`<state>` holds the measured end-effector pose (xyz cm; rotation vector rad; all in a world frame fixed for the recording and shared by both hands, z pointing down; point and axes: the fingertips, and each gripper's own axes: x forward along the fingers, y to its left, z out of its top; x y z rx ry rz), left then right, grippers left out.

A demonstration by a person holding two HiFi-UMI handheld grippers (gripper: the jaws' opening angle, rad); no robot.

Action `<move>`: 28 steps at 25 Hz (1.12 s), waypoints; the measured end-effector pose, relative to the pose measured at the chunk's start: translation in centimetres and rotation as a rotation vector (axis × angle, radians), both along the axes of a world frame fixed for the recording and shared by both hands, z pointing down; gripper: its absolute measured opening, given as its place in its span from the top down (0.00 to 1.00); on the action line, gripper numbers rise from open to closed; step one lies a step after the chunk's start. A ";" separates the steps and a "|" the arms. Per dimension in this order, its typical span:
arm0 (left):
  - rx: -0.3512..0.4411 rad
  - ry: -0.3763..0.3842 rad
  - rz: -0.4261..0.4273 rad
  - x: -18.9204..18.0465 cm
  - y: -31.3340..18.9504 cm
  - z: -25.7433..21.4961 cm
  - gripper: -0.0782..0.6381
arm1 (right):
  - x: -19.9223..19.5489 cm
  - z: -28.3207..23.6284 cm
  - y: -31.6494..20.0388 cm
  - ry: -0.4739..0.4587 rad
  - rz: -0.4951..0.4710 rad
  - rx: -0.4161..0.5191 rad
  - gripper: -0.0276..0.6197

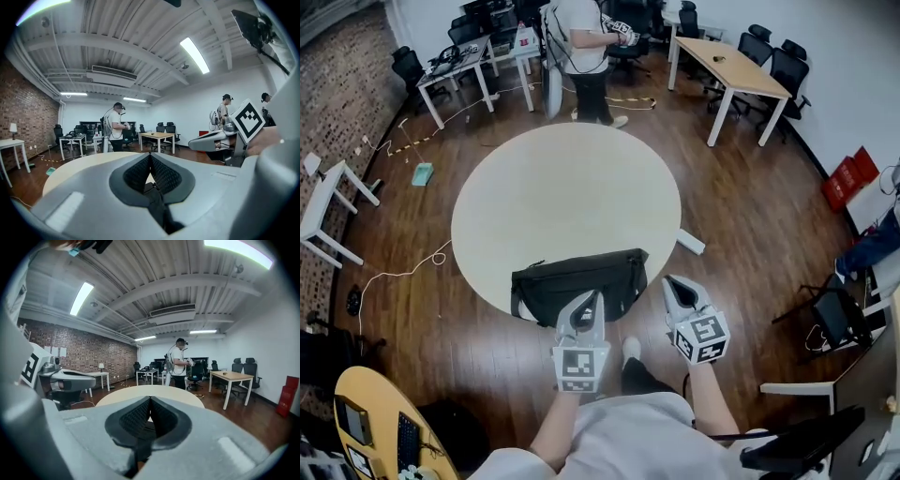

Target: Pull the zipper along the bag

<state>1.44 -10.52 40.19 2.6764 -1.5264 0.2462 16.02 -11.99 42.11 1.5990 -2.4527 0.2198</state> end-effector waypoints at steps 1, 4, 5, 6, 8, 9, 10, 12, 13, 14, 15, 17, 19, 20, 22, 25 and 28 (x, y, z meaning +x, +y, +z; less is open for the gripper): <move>-0.010 -0.010 0.009 0.9 -1.4 0.3 0.87 | 0.9 0.9 -1.7 0.007 -0.006 -0.023 0.97; -0.050 -0.031 0.032 3.8 -5.1 1.7 0.87 | 3.0 4.8 -6.2 0.019 -0.062 -0.133 0.97; -0.066 -0.040 0.038 4.7 -6.1 2.3 0.87 | 3.4 6.4 -7.5 0.025 -0.093 -0.178 0.97; -0.083 -0.049 0.045 5.6 -7.0 2.9 0.87 | 3.7 8.0 -8.8 0.034 -0.132 -0.222 0.97; -0.116 -0.067 0.053 7.0 -8.4 4.4 0.87 | 3.8 11.5 -11.4 0.049 -0.240 -0.301 0.97; -0.131 -0.077 0.054 7.5 -9.0 5.3 0.87 | 3.5 13.2 -12.8 0.052 -0.304 -0.338 0.97; -0.145 -0.089 0.054 8.0 -9.7 6.2 0.87 | 3.3 14.9 -14.2 0.060 -0.370 -0.375 0.97; -0.175 -0.125 0.061 8.8 -10.7 8.0 0.87 | 2.6 18.1 -16.8 0.112 -0.495 -0.451 0.97; -0.194 -0.145 0.068 9.2 -11.1 8.9 0.87 | 2.2 19.6 -17.6 0.147 -0.553 -0.495 0.97; -0.217 -0.161 0.075 9.5 -11.2 9.9 0.87 | 1.7 21.0 -18.2 0.177 -0.610 -0.543 0.97; -0.240 -0.173 0.081 9.7 -11.3 10.7 0.87 | 1.2 22.2 -18.5 0.199 -0.663 -0.589 0.97; -0.275 -0.200 0.096 10.0 -11.6 12.2 0.87 | 0.0 24.2 -19.0 0.218 -0.756 -0.662 0.97; -0.288 -0.258 0.130 10.4 -12.1 13.3 0.86 | -0.9 25.8 -19.6 0.214 -0.822 -0.719 0.97; -0.283 -0.305 0.153 10.6 -12.5 13.9 0.84 | -1.3 26.5 -19.9 0.213 -0.848 -0.748 0.97; -0.250 -0.429 0.200 11.1 -13.1 15.1 0.81 | -1.5 28.3 -20.1 0.235 -0.892 -0.818 0.97; -0.229 -0.575 0.288 12.3 -13.6 17.3 0.76 | -1.5 30.6 -20.0 0.252 -0.931 -0.938 0.97; -0.259 -0.695 0.395 13.7 -14.2 20.0 0.62 | -1.8 30.7 -20.2 0.214 -0.973 -1.032 0.97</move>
